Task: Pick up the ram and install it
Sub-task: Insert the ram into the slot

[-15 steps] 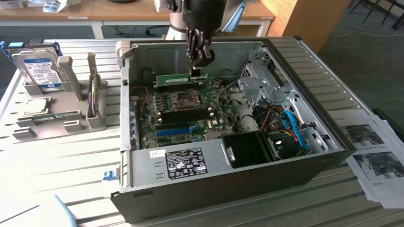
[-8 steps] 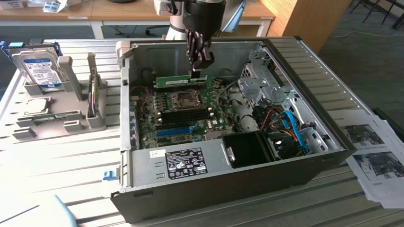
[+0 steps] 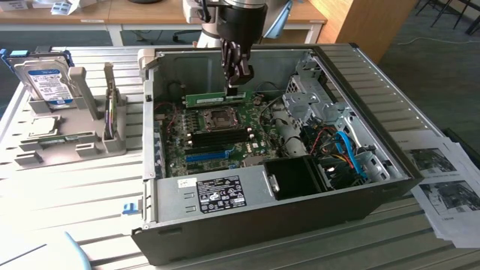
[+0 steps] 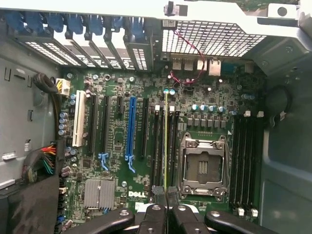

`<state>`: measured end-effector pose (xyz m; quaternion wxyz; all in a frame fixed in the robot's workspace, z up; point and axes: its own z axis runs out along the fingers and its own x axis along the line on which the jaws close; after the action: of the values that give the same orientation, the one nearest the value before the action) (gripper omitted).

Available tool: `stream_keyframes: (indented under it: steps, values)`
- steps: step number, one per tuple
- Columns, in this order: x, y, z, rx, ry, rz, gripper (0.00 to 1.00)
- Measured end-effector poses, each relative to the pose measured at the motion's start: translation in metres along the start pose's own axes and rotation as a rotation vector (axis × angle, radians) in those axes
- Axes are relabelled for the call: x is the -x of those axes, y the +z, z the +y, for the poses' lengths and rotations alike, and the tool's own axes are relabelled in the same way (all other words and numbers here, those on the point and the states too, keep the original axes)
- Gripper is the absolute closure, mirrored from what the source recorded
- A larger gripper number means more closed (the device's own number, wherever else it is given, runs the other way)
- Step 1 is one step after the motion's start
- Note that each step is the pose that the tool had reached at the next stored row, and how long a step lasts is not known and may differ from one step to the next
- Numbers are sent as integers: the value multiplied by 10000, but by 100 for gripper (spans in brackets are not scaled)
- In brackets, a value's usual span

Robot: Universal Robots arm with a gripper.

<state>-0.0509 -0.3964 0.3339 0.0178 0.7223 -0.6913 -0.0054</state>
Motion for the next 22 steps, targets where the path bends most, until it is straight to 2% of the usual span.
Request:
stream_keyframes:
  steps: [22]
  values:
    - [4, 214, -7, 4, 2, 83, 89]
